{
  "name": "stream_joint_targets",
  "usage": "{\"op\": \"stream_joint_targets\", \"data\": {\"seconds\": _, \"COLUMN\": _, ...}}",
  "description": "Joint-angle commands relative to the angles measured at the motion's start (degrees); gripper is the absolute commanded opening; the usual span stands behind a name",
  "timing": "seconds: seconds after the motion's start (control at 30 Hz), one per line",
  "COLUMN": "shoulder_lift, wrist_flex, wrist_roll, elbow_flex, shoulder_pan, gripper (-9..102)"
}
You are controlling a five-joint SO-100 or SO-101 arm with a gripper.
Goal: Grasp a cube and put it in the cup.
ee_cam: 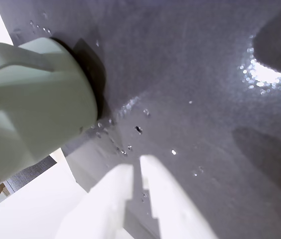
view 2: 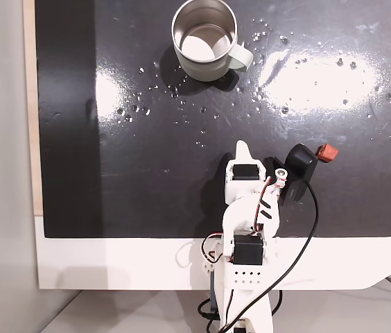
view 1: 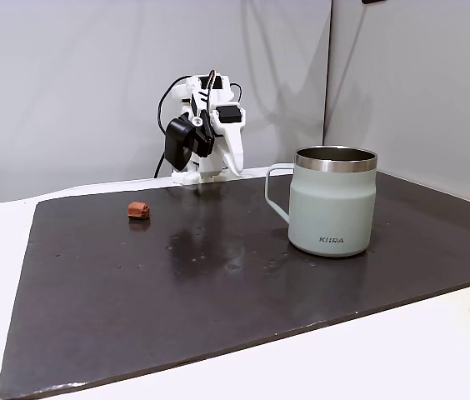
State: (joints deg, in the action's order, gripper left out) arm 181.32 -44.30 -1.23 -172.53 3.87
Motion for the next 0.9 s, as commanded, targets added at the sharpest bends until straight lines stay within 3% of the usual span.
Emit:
{"op": "stream_joint_targets", "data": {"seconds": 0.0, "shoulder_lift": 0.70, "wrist_flex": 1.67, "wrist_roll": 1.58, "elbow_flex": 0.35, "shoulder_pan": -0.26, "gripper": 0}}
{"op": "stream_joint_targets", "data": {"seconds": 0.6, "shoulder_lift": 0.70, "wrist_flex": 3.16, "wrist_roll": 0.26, "elbow_flex": 0.97, "shoulder_pan": 2.11, "gripper": 0}}
{"op": "stream_joint_targets", "data": {"seconds": 0.87, "shoulder_lift": -0.09, "wrist_flex": -2.90, "wrist_roll": 0.44, "elbow_flex": 17.14, "shoulder_pan": 3.60, "gripper": 0}}
